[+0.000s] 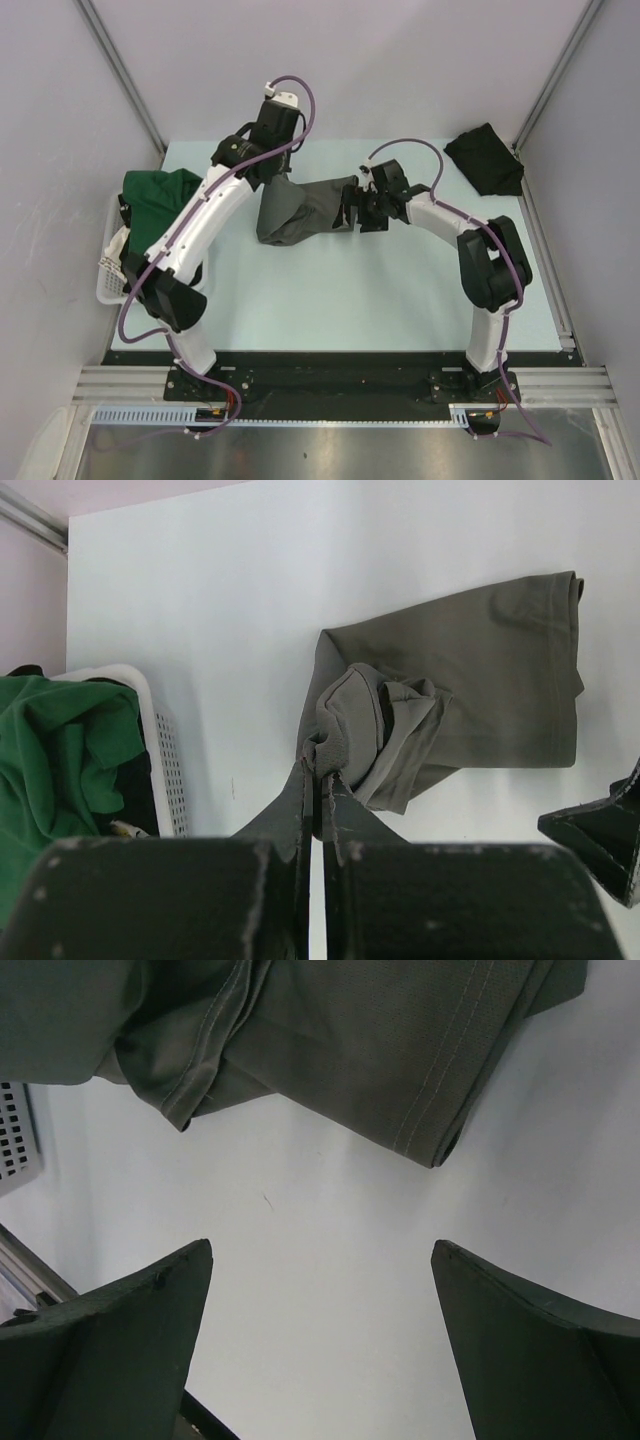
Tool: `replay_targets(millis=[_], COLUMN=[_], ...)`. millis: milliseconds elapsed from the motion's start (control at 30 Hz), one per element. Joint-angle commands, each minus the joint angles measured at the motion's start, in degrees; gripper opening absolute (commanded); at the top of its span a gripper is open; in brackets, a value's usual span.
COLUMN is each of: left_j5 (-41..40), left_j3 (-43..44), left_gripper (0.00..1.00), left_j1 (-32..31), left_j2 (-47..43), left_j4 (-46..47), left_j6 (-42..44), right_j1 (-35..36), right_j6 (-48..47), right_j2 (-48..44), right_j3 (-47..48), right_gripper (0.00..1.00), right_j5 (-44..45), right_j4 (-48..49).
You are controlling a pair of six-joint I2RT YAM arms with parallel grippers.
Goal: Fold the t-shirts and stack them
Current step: Flatten out the tshirt
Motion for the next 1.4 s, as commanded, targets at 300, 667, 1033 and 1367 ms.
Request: replay_targets(millis=[300,667,1033,1367], left_j5=[-0.52,-1.57,-1.49,-1.66], left_j3=[-4.55,-6.74,-7.01,-8.41], left_gripper=[0.0,0.0,0.0,0.0], left_j1=[0.0,-0.88,-1.67,-2.29], left_j2=[-6.59,-9.23,-9.93,-10.72], left_j4=[-1.38,-3.67,-5.69,-6.22], left_j6=[-1.68,-2.12,-2.65,-2.74], right_j1=[1.91,1.82,0.85,-0.11], right_j6=[-5.07,-8.32,-7.88,-7.0], right_j2=[2.28,4.39,7.38,9.93], right_j3=[1.52,1.43,1.52,1.52], right_gripper=[0.81,0.8,0.76,0.53], right_j5=[1.57,7.55,7.46,6.06], right_j4=[3.9,6.45,10.76,13.57])
